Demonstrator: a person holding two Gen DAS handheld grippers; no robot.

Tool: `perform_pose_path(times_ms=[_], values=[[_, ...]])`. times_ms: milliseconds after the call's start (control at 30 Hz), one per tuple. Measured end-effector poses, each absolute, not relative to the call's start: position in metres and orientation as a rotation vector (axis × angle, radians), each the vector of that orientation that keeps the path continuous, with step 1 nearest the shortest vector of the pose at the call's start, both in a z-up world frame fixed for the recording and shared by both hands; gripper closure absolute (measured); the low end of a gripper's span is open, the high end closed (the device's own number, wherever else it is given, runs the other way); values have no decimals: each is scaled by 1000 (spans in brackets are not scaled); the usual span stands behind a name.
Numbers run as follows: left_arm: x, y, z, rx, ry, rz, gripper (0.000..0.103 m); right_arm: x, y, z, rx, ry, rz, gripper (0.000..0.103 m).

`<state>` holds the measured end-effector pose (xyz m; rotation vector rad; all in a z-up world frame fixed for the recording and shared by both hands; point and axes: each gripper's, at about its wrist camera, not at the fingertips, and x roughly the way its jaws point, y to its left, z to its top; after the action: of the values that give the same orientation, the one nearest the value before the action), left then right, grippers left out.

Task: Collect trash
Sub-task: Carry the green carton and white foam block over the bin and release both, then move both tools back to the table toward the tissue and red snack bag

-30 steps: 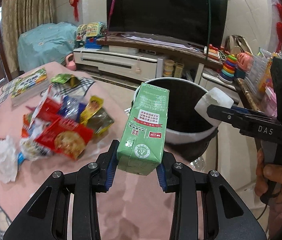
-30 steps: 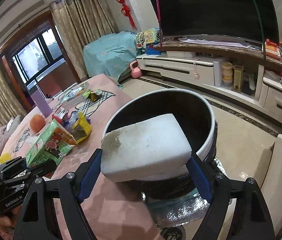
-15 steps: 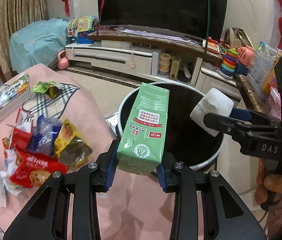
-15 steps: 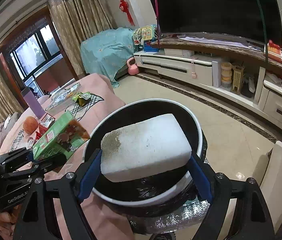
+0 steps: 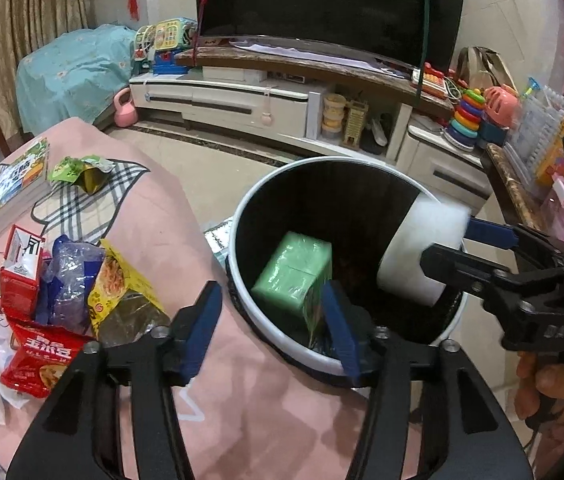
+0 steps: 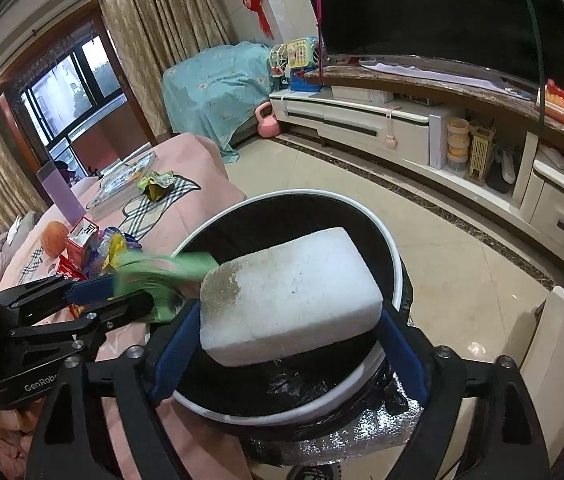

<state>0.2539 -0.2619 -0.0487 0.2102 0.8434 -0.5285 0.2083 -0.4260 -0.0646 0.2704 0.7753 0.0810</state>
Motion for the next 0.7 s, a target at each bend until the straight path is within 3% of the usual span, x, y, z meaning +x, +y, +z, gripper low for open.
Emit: perform_pose_path(times_ms=[67, 333, 700], values=[[254, -259, -48, 204, 844, -526, 47, 207, -427, -64, 269, 774, 69, 3], [241, -228, -50, 148, 848, -494, 36, 196, -425, -63, 297, 764, 59, 3], [210, -158, -58, 47, 862, -424, 31, 173, -390, -63, 374, 739, 94, 3]])
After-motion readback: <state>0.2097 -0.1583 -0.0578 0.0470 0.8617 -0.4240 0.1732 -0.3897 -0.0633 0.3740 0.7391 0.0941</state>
